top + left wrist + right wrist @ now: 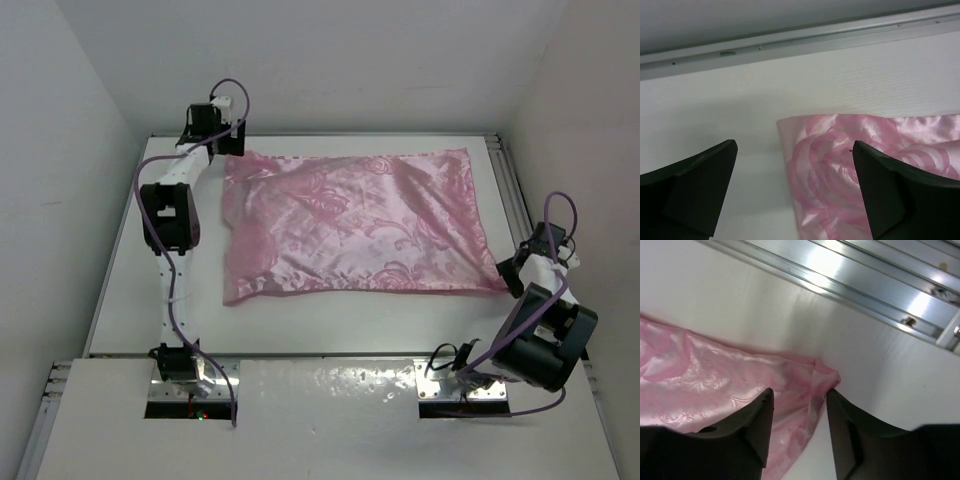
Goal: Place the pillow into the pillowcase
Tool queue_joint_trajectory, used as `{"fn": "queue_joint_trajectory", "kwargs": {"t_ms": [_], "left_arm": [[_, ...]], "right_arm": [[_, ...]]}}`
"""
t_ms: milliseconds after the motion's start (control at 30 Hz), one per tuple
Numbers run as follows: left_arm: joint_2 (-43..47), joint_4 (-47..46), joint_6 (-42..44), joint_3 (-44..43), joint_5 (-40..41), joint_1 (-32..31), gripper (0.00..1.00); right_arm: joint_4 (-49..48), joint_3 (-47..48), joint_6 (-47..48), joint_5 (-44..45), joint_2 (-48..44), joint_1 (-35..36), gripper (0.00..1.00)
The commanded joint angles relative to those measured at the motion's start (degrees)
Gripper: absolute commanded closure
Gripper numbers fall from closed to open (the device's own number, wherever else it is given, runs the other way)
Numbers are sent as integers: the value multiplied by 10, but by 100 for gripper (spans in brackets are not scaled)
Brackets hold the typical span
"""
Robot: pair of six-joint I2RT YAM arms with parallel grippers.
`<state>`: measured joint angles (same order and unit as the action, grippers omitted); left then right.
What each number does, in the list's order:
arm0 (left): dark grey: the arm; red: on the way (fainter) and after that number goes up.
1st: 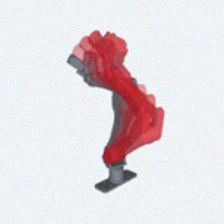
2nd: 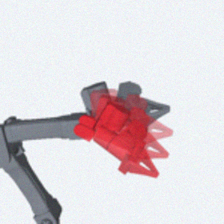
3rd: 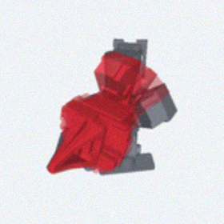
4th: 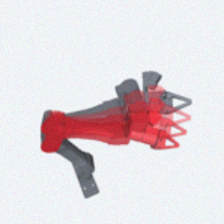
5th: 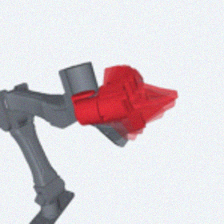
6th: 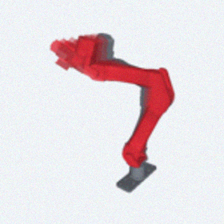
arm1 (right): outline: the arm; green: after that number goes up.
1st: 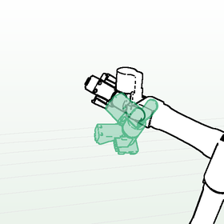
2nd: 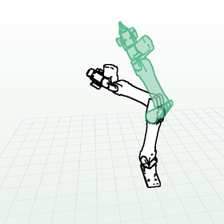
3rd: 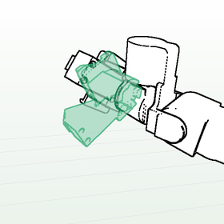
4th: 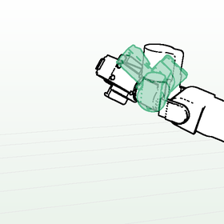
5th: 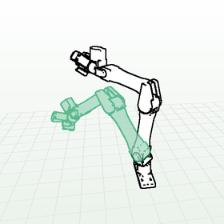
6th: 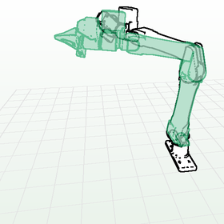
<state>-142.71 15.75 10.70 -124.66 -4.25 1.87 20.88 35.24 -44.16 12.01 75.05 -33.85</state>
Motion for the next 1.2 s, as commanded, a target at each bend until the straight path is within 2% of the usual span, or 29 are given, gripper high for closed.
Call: {"fn": "queue_joint_trajectory", "kwargs": {"t_ms": [0, 100, 233, 267, 300, 333, 400, 433, 567, 667, 733, 867, 1000, 1167], "left_arm": [[88, 4, 30, 26, -14, 2, 0], [154, 33, 47, 74, -11, 17, 0], [232, 144, 77, 143, -54, 38, 0], [247, 162, 89, 184, -65, 40, 1], [276, 175, 109, 210, -82, 40, 3], [291, 200, 119, 233, -91, 33, 11], [329, 218, 132, 304, -110, 25, 23], [338, 233, 132, 324, -117, 20, 33], [384, 267, 135, 398, -155, 3, 42], [410, 287, 144, 445, -173, 3, 44], [419, 281, 151, 483, -171, 3, 43], [414, 228, 126, 531, -127, 1, 43], [375, 190, 102, 533, -65, -4, 43], [346, 172, 96, 526, -17, 0, 44]], "right_arm": [[-18, 37, 36, -31, 18, 12, 51], [-13, 40, 25, -18, 16, 13, 28], [-5, 38, 14, 14, -1, 18, 23], [-8, 34, 19, 25, -9, 25, 23], [-11, 33, 24, 34, -21, 33, 23], [-14, 33, 40, 47, -27, 54, 23], [-17, 38, 57, 87, -44, 83, 23], [-16, 41, 75, 102, -49, 112, 24], [-7, 68, 87, 170, -81, 184, 27], [-37, 62, 76, 159, -113, 223, 33], [-58, 47, 63, 116, -117, 257, 36], [-110, 29, 27, 63, -63, 308, 39], [-70, 14, -81, 51, -1, 280, 58], [-75, -32, -73, 46, -3, 266, 57]]}}
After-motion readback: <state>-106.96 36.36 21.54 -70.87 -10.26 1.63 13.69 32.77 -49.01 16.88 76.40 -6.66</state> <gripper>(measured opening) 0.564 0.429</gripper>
